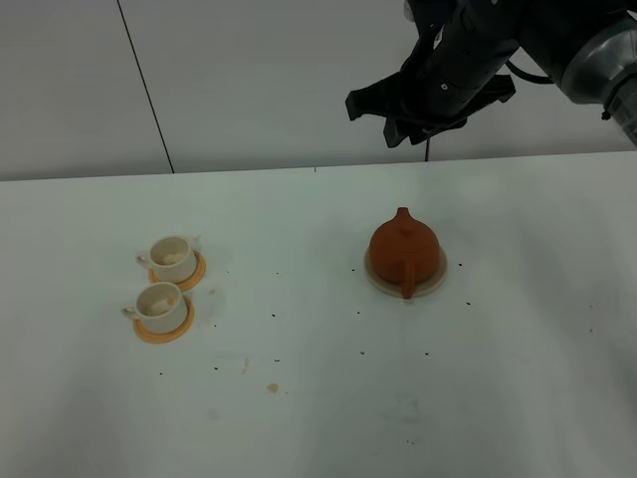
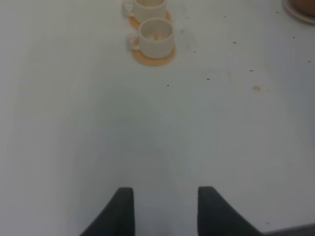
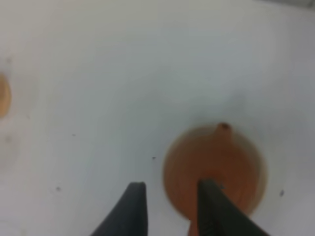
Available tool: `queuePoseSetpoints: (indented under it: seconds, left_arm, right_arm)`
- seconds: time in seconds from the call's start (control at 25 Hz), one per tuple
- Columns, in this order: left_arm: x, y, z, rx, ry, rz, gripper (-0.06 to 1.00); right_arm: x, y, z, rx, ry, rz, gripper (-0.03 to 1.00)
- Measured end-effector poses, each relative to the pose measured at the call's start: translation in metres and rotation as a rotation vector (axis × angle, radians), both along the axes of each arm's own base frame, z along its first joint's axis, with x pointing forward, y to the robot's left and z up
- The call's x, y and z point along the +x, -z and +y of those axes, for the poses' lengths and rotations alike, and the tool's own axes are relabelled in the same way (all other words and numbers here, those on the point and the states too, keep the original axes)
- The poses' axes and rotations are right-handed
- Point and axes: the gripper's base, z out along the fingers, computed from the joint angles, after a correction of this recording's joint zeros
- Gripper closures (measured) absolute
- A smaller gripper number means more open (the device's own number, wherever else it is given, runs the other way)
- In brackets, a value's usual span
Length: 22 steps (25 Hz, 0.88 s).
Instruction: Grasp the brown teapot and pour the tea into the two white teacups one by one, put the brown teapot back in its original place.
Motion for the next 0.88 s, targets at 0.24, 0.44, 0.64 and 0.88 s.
queuePoseSetpoints:
  seconds: [0.24,0.44,0.64,0.88]
  left_arm:
    - [0.0,0.0,0.0,0.0,0.0,0.0,0.57]
    - [0.0,0.0,0.0,0.0,0.0,0.0,0.57]
    - [0.0,0.0,0.0,0.0,0.0,0.0,0.57]
    - [0.0,0.0,0.0,0.0,0.0,0.0,0.57]
  right_arm:
    - [0.006,0.001,-0.015,0.059,0.199,0.063,0.72]
    - [0.005,0.001,-0.013,0.088,0.198,0.08,0.72]
    - [0.008,0.012,-0.01,0.081,0.168,0.099,0.72]
    - [0.011,0.067,-0.003,0.059,0.152,0.255,0.72]
